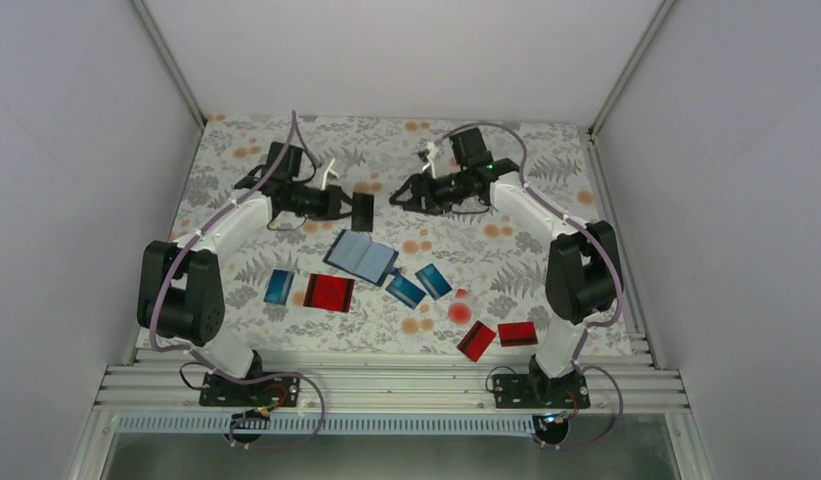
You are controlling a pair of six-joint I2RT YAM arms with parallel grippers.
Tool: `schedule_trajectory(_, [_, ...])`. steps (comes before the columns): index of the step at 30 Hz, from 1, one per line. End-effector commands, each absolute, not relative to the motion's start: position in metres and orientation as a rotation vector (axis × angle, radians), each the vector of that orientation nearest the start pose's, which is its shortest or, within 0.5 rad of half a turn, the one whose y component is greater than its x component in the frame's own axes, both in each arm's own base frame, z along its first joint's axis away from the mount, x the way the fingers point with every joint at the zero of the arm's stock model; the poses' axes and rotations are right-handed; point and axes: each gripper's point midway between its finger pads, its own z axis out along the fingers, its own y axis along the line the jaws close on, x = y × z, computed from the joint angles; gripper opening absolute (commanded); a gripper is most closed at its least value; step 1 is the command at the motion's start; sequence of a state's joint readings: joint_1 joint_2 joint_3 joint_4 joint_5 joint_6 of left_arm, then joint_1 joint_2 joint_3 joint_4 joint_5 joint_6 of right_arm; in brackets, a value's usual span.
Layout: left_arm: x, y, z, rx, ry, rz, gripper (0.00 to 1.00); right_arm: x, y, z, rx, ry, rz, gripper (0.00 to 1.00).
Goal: Put the credit cards into the card holder
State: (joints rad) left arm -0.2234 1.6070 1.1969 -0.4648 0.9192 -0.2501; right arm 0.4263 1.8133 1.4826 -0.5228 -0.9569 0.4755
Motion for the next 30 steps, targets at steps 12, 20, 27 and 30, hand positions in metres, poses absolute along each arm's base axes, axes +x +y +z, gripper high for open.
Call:
schedule_trajectory(12, [0.329, -0.191, 0.123, 0.312, 2.592, -1.094, 0.02, 0.284, 0.283, 0.079, -0.318, 3.065, 0.783, 0.55])
schedule_trajectory(20, [0.324, -0.195, 0.116, 0.347, 2.601, -1.118, 0.02, 0.266, 0.299, 0.054, -0.399, 3.144, 0.731, 0.43])
schedule_trajectory(27, [0.324, -0.198, 0.116, 0.356, 2.599, -1.124, 0.02, 0.267, 0.304, 0.046, -0.412, 3.157, 0.715, 0.22])
schedule_trajectory(30, [0.324, -0.198, 0.116, 0.355, 2.598, -1.124, 0.02, 0.268, 0.304, 0.044, -0.41, 3.159, 0.703, 0.13])
